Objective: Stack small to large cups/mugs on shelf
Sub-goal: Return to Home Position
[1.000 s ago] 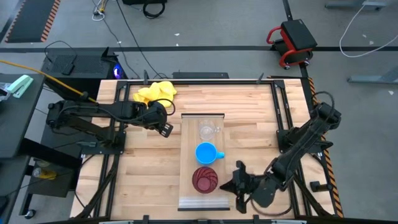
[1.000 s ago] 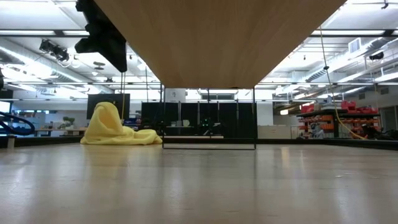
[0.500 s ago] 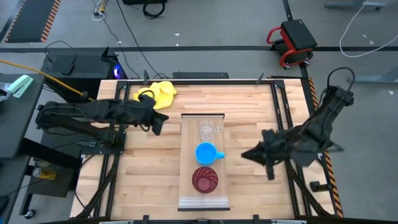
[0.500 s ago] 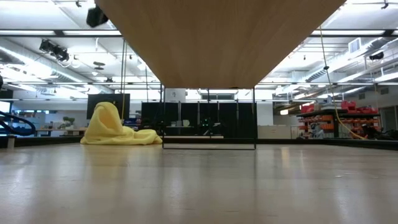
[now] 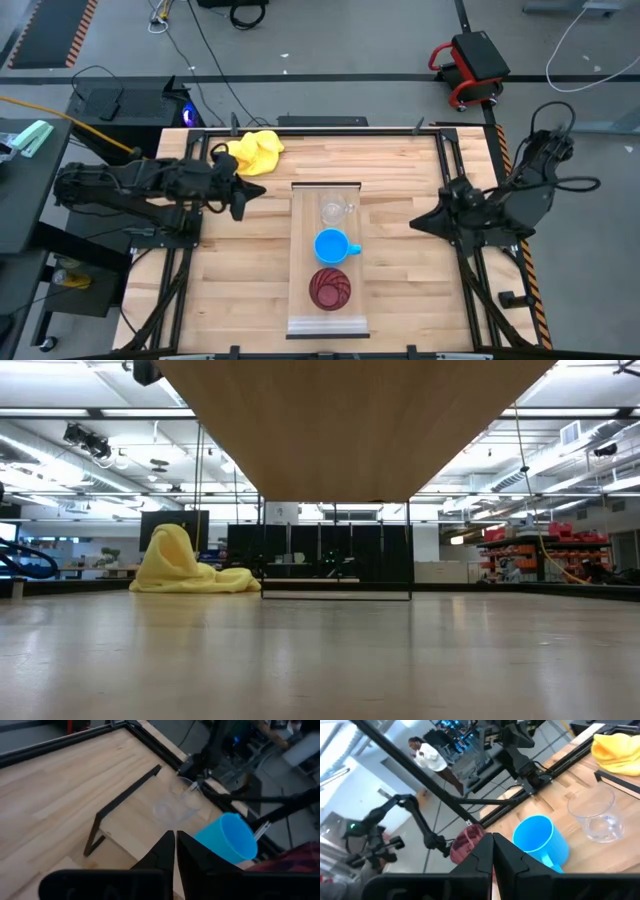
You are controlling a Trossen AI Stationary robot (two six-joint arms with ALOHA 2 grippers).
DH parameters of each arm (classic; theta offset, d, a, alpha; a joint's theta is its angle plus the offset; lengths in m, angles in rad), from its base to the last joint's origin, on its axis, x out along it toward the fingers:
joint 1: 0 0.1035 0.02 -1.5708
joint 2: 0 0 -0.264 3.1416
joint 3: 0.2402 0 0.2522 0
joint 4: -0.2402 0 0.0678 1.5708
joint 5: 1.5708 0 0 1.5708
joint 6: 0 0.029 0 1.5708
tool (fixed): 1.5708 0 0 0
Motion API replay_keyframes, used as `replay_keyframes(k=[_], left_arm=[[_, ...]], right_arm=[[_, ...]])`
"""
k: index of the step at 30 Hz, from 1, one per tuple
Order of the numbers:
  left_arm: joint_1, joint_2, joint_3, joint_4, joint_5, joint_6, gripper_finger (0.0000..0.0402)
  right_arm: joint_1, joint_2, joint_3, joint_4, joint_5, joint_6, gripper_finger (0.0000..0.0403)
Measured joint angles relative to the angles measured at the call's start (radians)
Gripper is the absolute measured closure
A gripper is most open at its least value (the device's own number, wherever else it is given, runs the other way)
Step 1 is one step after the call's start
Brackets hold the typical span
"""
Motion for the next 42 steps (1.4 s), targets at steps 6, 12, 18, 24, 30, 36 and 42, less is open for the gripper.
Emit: replay_keyframes(k=[6, 12, 18, 24, 30, 36, 42], left_arm=[[0.000, -0.070, 0.000, 0.004, 0.066, 0.111, 0.0378], [-0.001, -0.213, 0.000, 0.013, 0.066, 0.210, 0.0368], [-0.037, -0.292, 0.000, 0.027, 0.066, 0.303, 0.0366], [-0.086, -0.285, -0.057, 0.122, 0.062, 0.321, 0.0373], [-0.106, -0.348, -0.343, 0.470, 0.088, 0.352, 0.0375], [-0.108, -0.471, -0.441, 0.520, 0.092, 0.340, 0.0366], [-0.108, -0.599, -0.453, 0.548, 0.106, 0.430, 0.0372]], right_arm=[[0.001, -0.079, 0.000, 0.006, -0.022, -0.055, 0.0389], [0.001, -0.158, 0.000, 0.116, -0.065, -0.281, 0.0388], [0.001, -0.197, -0.042, 0.352, -0.250, -0.535, 0.0387], [0.001, -0.219, -0.279, 0.760, -0.482, -0.668, 0.0386], [0.001, -0.255, -0.565, 1.092, -0.502, -0.644, 0.0386], [0.001, -0.335, -0.681, 1.156, -0.545, -0.637, 0.0386], [-0.001, -0.516, -0.747, 1.181, -0.549, -0.736, 0.0386]])
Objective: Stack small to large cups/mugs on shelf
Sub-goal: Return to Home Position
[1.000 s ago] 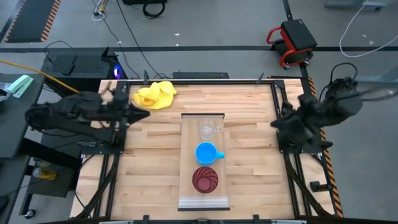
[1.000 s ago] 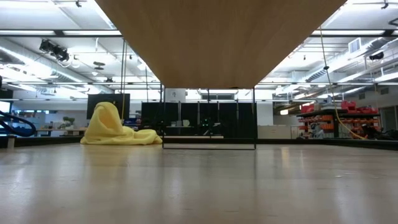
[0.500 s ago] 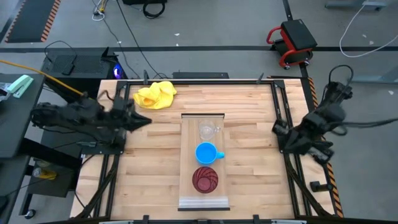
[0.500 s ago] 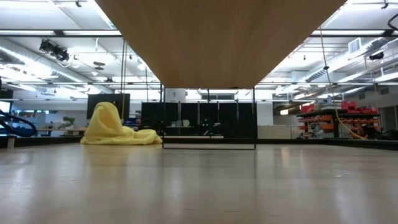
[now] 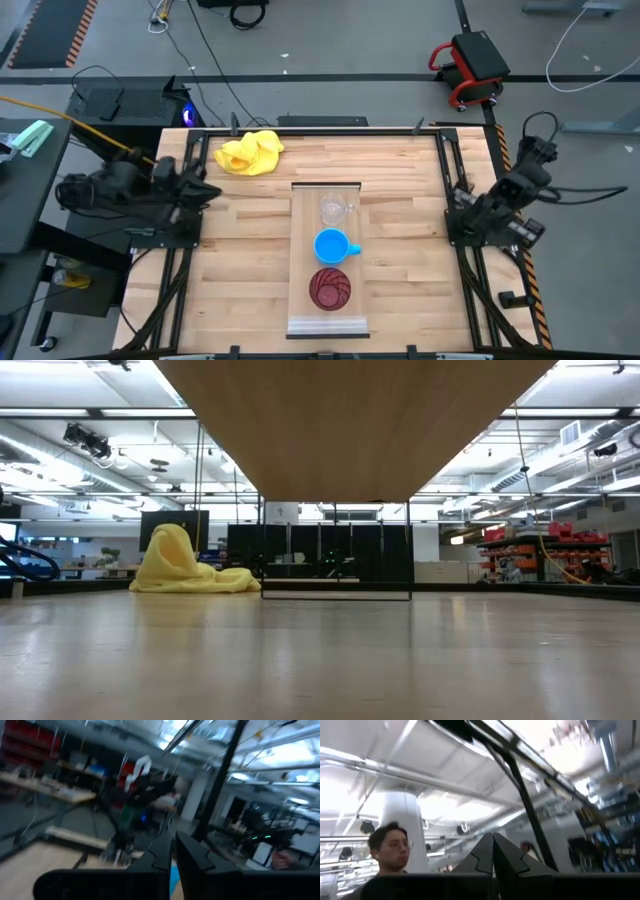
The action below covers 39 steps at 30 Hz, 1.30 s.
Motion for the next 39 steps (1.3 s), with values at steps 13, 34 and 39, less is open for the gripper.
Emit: replay_keyframes(k=[13, 34, 39], left_arm=[[0.000, -0.311, 0.000, -0.121, 0.003, 0.084, 0.0368], [0.000, -0.312, -0.267, 0.054, -0.023, -0.013, 0.0369], [0.000, -0.312, -0.327, 0.080, -0.024, -0.068, 0.0366]], right_arm=[[0.000, -0.360, -0.013, -0.197, -0.022, -0.123, 0.0386], [0.000, -0.396, -0.288, 0.091, -0.053, -0.125, 0.0386], [0.000, -0.396, -0.350, 0.147, -0.052, -0.089, 0.0386]])
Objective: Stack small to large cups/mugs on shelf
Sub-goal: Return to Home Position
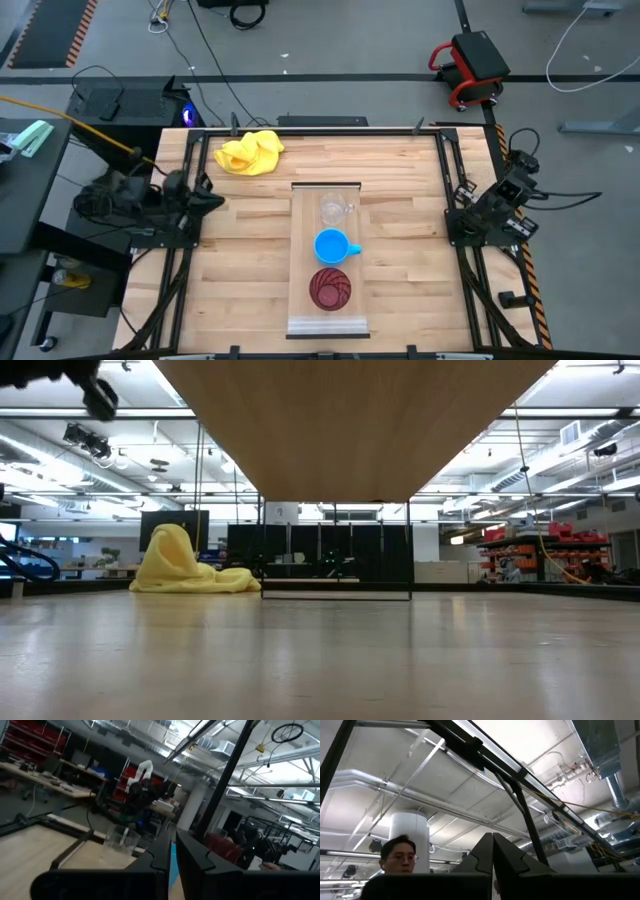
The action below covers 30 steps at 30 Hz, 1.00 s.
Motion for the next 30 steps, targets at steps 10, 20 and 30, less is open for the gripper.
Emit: replay_keyframes(k=[10, 20, 30], left_arm=[[0.000, 0.000, -0.139, 0.186, 0.001, -0.004, 0.0378], [0.000, 0.000, -0.243, 0.292, 0.001, -0.027, 0.0366], [0.000, 0.002, -0.284, 0.339, 0.001, -0.016, 0.0377]], right_arm=[[0.000, 0.000, -0.071, 0.050, 0.042, 0.054, 0.0386], [0.000, 0.000, -0.103, 0.071, 0.058, 0.074, 0.0386], [0.000, 0.000, -0.103, -0.097, 0.058, 0.014, 0.0386]])
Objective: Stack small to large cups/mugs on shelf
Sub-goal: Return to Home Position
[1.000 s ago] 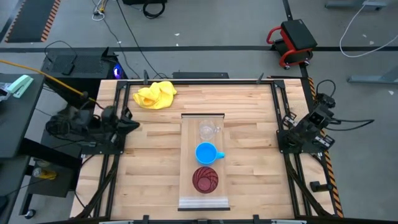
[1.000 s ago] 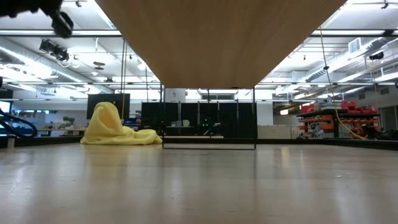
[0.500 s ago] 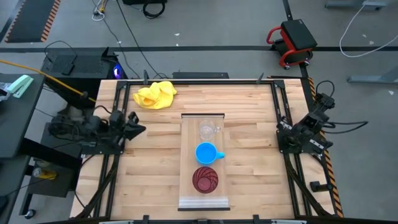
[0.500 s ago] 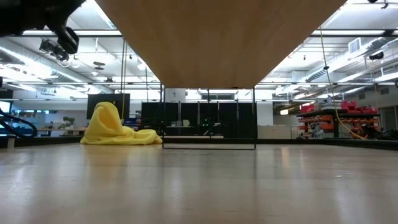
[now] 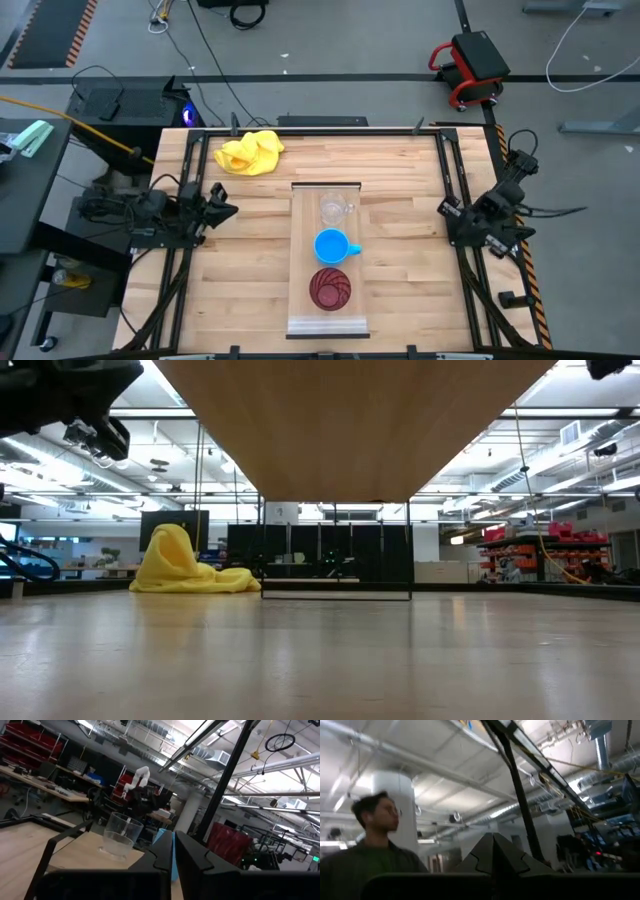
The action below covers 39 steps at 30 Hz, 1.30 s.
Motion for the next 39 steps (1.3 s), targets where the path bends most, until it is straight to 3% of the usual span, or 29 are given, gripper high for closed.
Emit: replay_keyframes(k=[10, 16, 39], left_arm=[[0.000, 0.000, 0.000, -0.271, 0.000, 0.078, 0.0368], [0.001, -0.001, 0.000, -0.290, 0.003, 0.071, 0.0368], [0.001, 0.000, -0.001, -0.291, 0.001, 0.071, 0.0370]], right_arm=[[0.000, 0.001, 0.000, -0.406, 0.000, -0.116, 0.0386], [0.000, 0.001, 0.000, -0.563, 0.000, -0.070, 0.0386], [0.000, 0.001, 0.000, -0.602, -0.001, -0.041, 0.0386]])
